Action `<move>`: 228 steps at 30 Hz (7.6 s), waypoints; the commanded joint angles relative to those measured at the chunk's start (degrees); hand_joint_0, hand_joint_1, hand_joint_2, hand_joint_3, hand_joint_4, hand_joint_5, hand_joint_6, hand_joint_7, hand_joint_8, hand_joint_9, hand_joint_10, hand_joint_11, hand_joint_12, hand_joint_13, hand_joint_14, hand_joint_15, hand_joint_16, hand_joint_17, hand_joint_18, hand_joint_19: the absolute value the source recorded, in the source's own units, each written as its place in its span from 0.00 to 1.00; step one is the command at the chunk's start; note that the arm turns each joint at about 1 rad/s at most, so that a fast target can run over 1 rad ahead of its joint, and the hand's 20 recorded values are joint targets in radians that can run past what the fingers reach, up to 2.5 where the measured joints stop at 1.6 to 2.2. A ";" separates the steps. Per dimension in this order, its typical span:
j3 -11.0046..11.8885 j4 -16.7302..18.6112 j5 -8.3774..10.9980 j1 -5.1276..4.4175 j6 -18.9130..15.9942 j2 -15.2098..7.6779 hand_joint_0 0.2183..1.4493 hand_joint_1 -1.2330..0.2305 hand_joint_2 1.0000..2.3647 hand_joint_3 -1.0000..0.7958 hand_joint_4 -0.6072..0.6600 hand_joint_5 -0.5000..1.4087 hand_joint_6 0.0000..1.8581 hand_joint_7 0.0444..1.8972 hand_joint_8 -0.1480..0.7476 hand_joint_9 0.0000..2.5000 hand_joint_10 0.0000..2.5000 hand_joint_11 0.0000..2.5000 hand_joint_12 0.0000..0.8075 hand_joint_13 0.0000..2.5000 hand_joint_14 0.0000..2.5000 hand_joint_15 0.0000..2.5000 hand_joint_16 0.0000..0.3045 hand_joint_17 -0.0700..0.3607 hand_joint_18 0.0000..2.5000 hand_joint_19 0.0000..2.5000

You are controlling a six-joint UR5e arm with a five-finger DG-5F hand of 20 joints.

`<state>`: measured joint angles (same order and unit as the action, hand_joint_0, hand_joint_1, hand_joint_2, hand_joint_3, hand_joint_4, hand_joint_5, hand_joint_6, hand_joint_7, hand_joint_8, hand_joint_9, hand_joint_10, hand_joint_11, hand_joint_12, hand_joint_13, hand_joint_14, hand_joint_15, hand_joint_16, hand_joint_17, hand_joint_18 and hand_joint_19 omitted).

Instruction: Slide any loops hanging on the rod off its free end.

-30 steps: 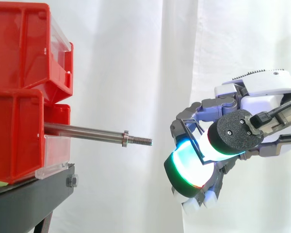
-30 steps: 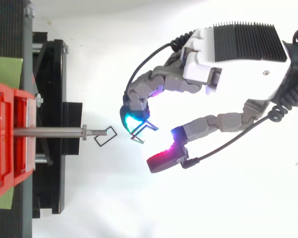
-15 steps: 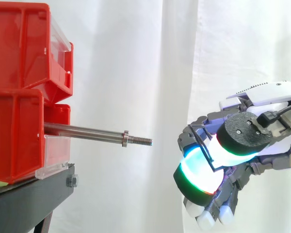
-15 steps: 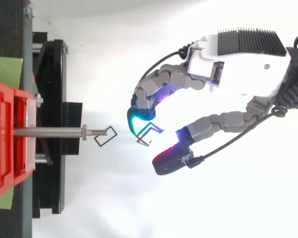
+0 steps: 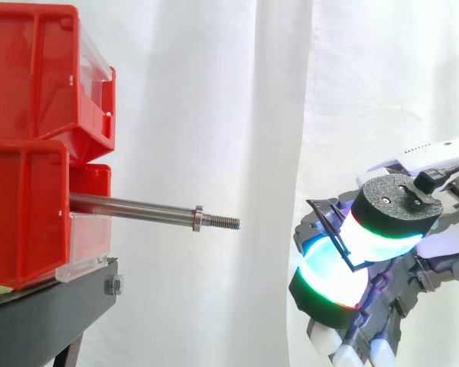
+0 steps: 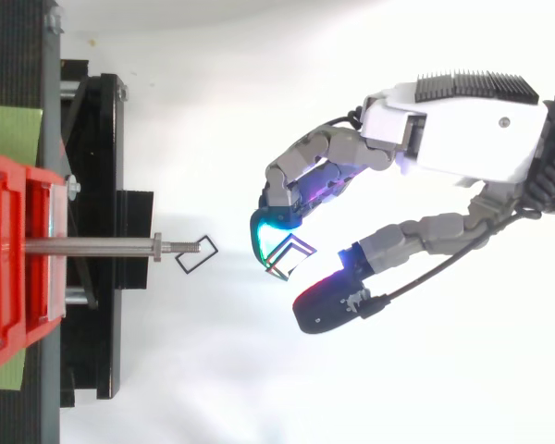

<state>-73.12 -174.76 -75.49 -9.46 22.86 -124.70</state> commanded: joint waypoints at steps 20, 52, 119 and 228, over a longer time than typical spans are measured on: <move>0.00 -3.66 1.13 -1.00 -4.85 1.13 0.31 0.50 0.00 0.31 0.54 0.17 0.46 0.53 0.45 0.33 0.00 0.11 0.32 0.34 0.00 0.07 0.13 0.36 0.32 0.19; 2.46 -8.67 0.95 -1.09 -6.43 1.13 0.24 0.44 0.00 0.28 0.58 0.16 0.47 0.49 0.46 0.34 0.00 0.11 0.34 0.35 0.00 0.07 0.14 0.38 0.34 0.18; 2.46 -9.38 0.69 -1.00 -7.57 1.04 0.35 0.31 0.00 0.28 0.52 0.16 0.47 0.49 0.45 0.36 0.00 0.13 0.31 0.38 0.00 0.08 0.13 0.36 0.37 0.18; 2.46 -11.49 -0.19 -0.47 -8.54 2.45 0.26 0.42 0.00 0.28 0.56 0.18 0.44 0.51 0.44 0.38 0.00 0.15 0.31 0.38 0.00 0.11 0.14 0.38 0.36 0.21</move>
<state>-70.66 -186.21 -75.67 -9.93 14.32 -122.26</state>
